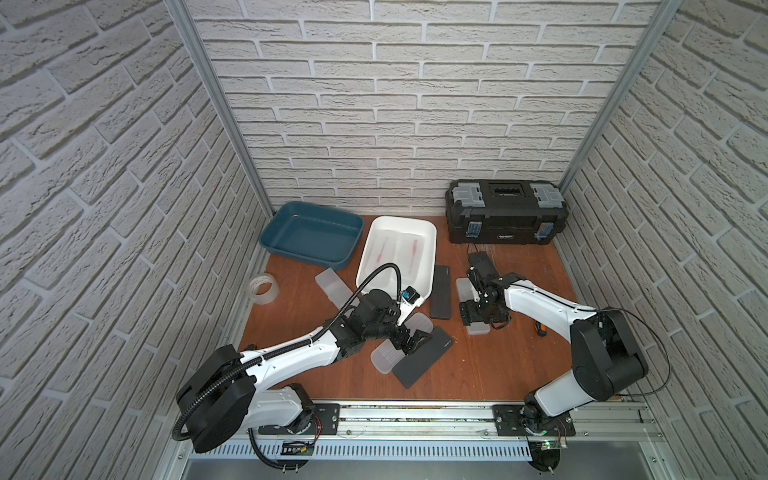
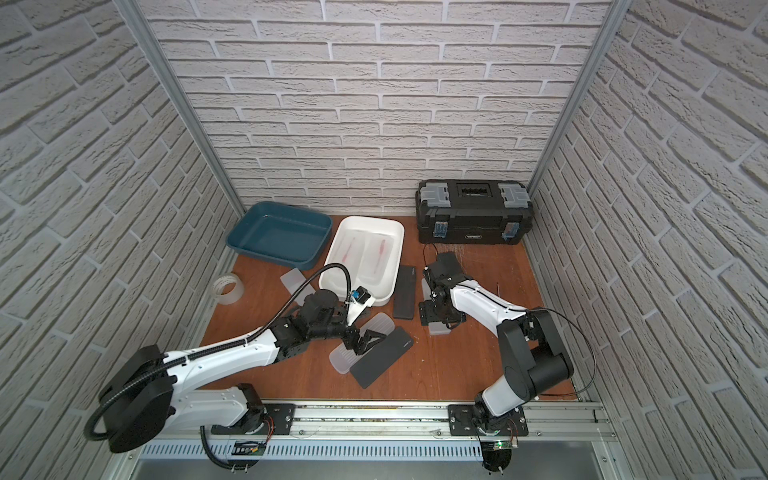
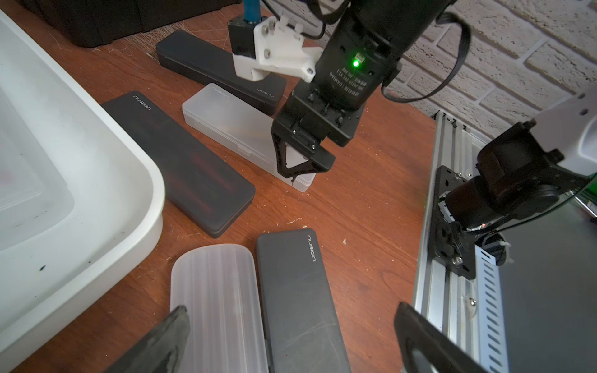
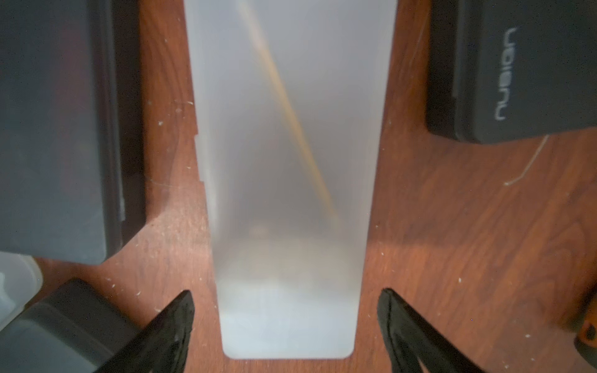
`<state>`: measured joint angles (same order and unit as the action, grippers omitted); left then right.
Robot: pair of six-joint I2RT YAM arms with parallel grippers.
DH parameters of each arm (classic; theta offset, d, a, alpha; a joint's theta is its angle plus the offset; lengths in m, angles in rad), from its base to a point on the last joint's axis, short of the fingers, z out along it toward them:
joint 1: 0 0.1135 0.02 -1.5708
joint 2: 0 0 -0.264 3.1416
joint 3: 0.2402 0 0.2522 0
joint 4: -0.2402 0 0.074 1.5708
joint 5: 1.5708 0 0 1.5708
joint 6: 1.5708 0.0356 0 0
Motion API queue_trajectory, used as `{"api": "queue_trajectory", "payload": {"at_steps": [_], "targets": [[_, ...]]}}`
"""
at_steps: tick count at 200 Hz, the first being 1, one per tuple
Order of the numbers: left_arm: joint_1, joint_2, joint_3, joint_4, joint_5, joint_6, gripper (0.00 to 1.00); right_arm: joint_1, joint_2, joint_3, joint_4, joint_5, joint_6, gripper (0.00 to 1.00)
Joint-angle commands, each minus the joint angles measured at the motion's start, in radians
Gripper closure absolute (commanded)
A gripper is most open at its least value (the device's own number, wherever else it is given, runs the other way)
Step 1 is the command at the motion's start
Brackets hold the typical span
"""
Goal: Place the pencil cases by color into the storage box
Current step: Pick up the pencil case from the center of the board.
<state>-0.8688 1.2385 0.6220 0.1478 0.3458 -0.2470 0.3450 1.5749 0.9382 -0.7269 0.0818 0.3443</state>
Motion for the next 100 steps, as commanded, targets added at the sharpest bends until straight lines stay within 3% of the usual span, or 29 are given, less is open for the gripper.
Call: {"api": "queue_trajectory", "payload": {"at_steps": [1,100], "targets": [[-0.001,0.004,0.030,0.011,0.008,0.000,0.01,0.003,0.031,0.002,0.047,0.003,-0.012,0.10],[-0.007,-0.030,0.023,-0.011,-0.010,0.010,0.02,0.003,0.159,0.085,0.030,0.018,-0.002,0.12]]}}
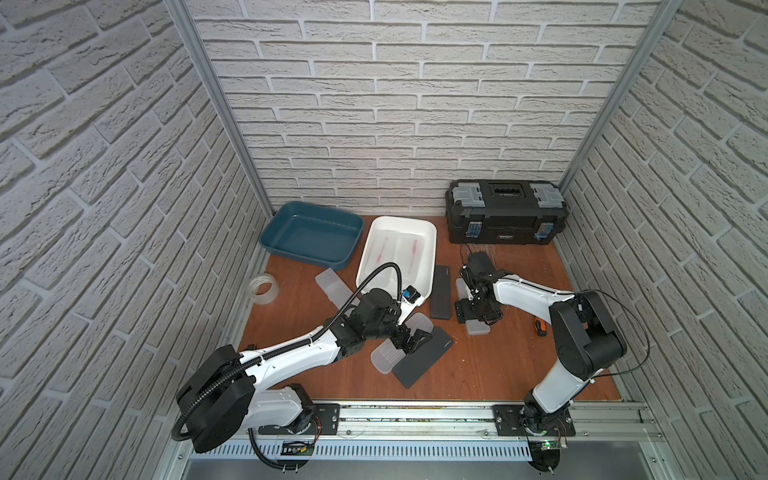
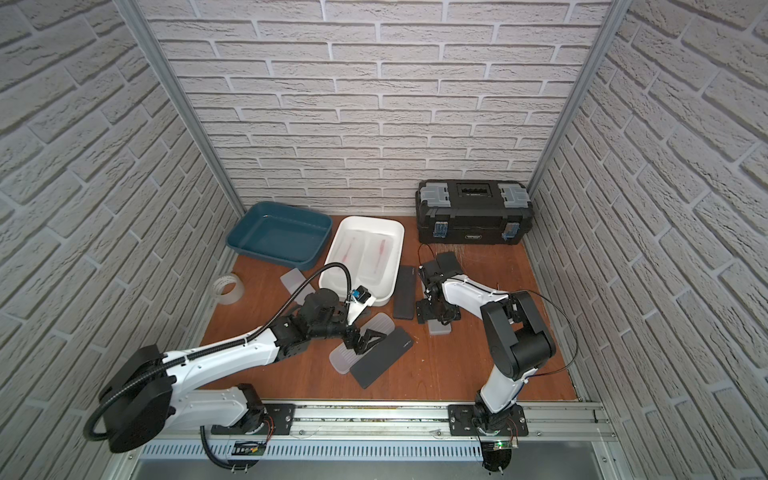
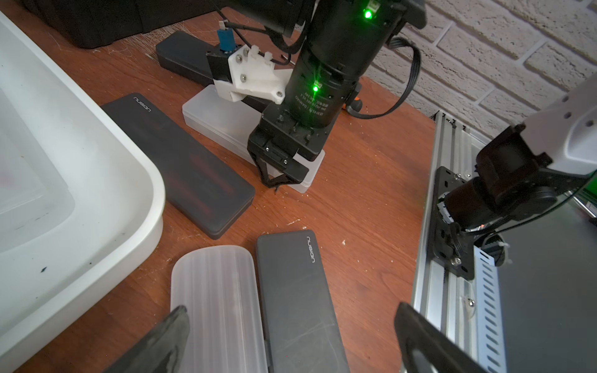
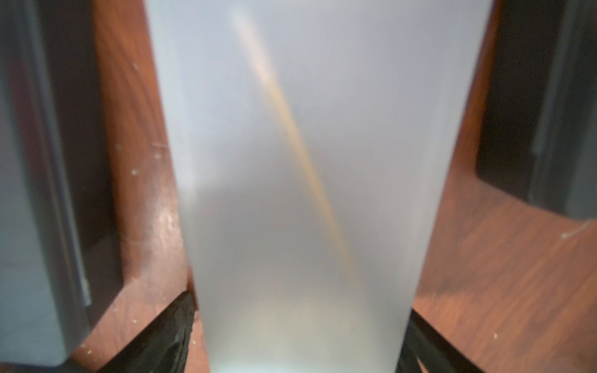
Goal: Place the pencil cases by color into the storage box
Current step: Pick up the pencil case from the center of the board.
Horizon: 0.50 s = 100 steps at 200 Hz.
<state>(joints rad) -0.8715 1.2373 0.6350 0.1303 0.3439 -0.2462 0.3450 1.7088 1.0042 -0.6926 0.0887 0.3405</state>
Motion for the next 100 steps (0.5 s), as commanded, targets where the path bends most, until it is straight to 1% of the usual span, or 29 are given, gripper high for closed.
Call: {"api": "queue_trajectory", "payload": {"at_steps": [1,36,82,100], "targets": [[-0.004,-0.030,0.010,0.006,-0.009,0.009,0.02,0.003,0.027,0.020,-0.004,0.011,0.002,0.12],[-0.007,-0.037,0.006,0.001,-0.014,0.011,0.02,-0.001,0.041,0.021,-0.011,0.009,0.011,0.15],[-0.011,-0.038,0.004,0.006,-0.014,0.015,0.02,-0.001,0.004,-0.022,-0.028,0.028,0.028,0.19],[-0.011,-0.033,0.009,0.009,-0.008,0.015,0.02,-0.001,-0.002,-0.018,-0.042,0.051,0.031,0.25]]}}
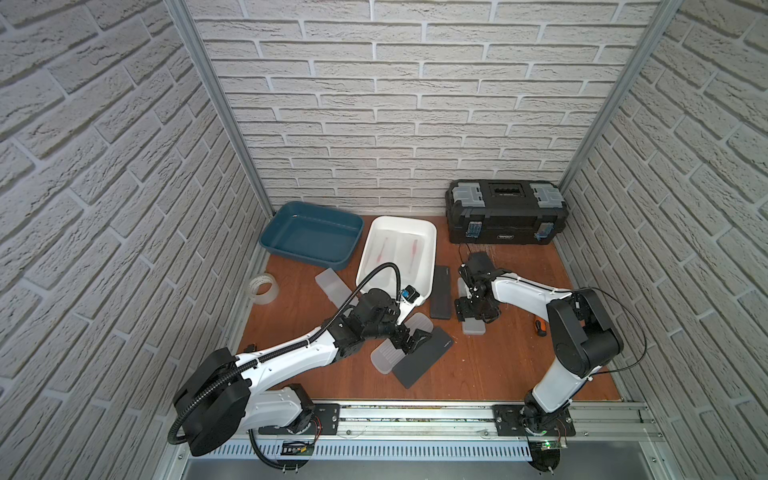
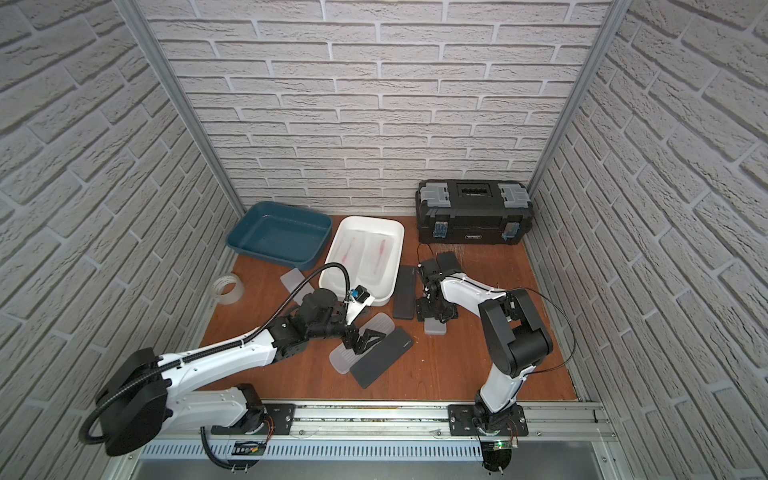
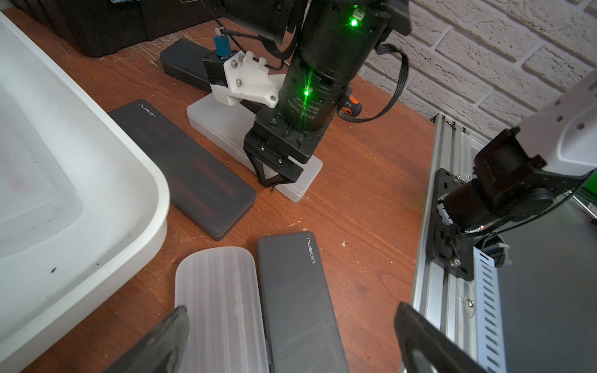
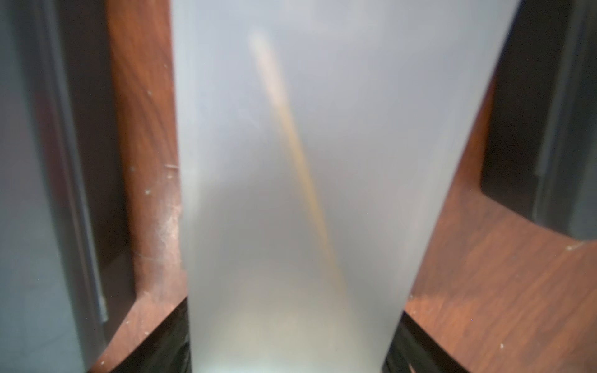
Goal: Place the pencil cases by color into the storage box
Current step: Pick up the pencil case from the center of the board.
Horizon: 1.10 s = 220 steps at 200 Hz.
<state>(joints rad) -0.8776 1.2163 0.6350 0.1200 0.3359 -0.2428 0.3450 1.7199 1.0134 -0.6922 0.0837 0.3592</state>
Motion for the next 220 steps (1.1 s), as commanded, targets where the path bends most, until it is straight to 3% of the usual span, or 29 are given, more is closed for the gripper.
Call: {"api": "queue_trajectory", "payload": {"at_steps": [1,39,135,177,220], "targets": [[-0.005,-0.011,0.009,0.020,0.000,0.011,0.02,-0.001,-0.014,-0.026,-0.043,0.057,0.012,0.26],[-0.009,-0.043,0.014,-0.001,-0.023,0.009,0.02,-0.001,-0.093,0.015,-0.112,0.110,0.009,0.40],[-0.029,-0.166,0.135,-0.226,-0.168,-0.030,0.02,0.064,-0.356,0.259,-0.303,0.147,0.111,0.41],[-0.019,-0.234,0.175,-0.344,-0.277,-0.043,0.02,0.125,-0.263,0.440,-0.297,0.129,0.135,0.39],[0.057,-0.320,0.187,-0.463,-0.349,-0.106,0.02,0.181,-0.032,0.669,-0.287,0.112,0.135,0.38]]}}
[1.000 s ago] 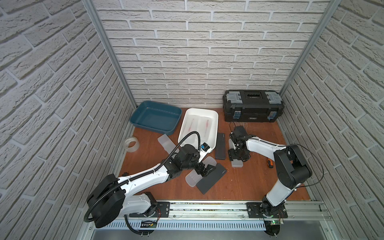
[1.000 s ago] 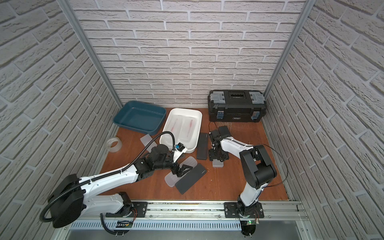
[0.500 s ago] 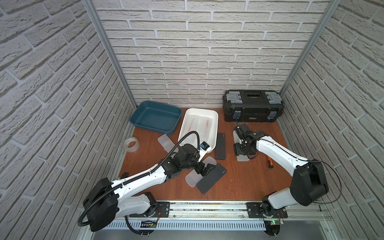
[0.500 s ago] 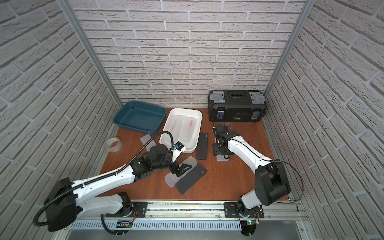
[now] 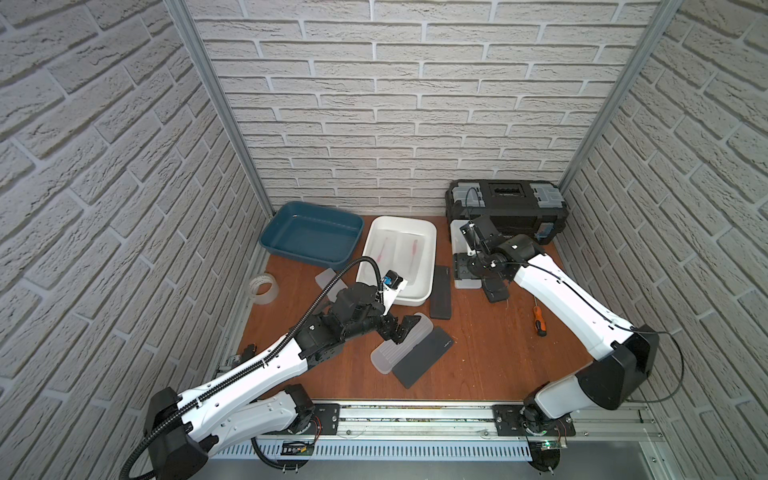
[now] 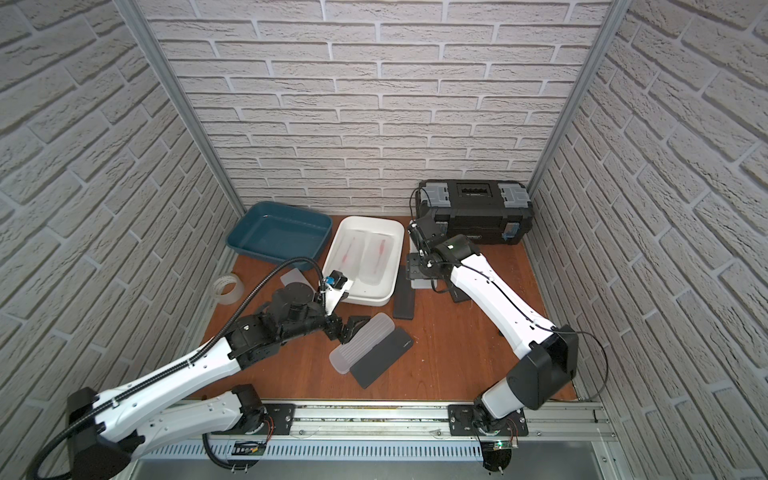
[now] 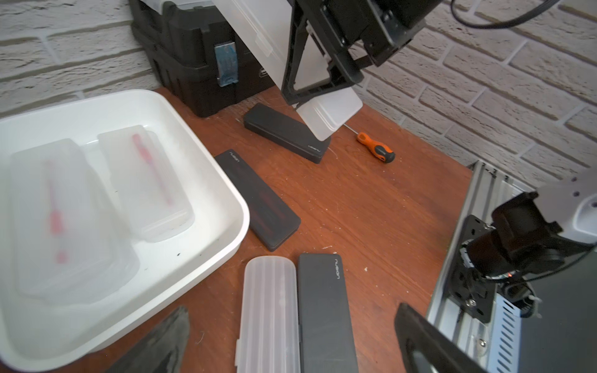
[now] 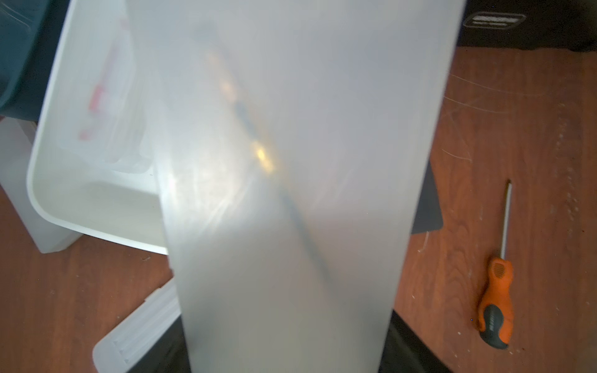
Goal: Place the pencil cases by color into the storage box
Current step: Pick up the pencil case from the center of the board, then place the pencil case at the storage box.
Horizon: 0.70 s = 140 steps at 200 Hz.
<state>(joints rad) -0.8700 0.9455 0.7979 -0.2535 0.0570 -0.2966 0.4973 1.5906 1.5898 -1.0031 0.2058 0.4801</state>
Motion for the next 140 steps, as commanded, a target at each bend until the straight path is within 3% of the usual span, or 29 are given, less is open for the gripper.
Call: {"api": "queue_trajectory", "payload": {"at_steps": [1,66,140], "targets": [[0.052,-0.052,0.024,-0.091,-0.071,-0.053,0.02,0.030,0.103,0.096,0.024,-0.011,0.015,0.38],[0.164,-0.174,-0.014,-0.163,-0.074,-0.114,0.02,0.050,0.412,0.323,0.058,-0.087,0.091,0.37],[0.171,-0.180,-0.035,-0.151,-0.063,-0.121,0.02,0.091,0.532,0.407,0.131,-0.156,0.157,0.36]]}}
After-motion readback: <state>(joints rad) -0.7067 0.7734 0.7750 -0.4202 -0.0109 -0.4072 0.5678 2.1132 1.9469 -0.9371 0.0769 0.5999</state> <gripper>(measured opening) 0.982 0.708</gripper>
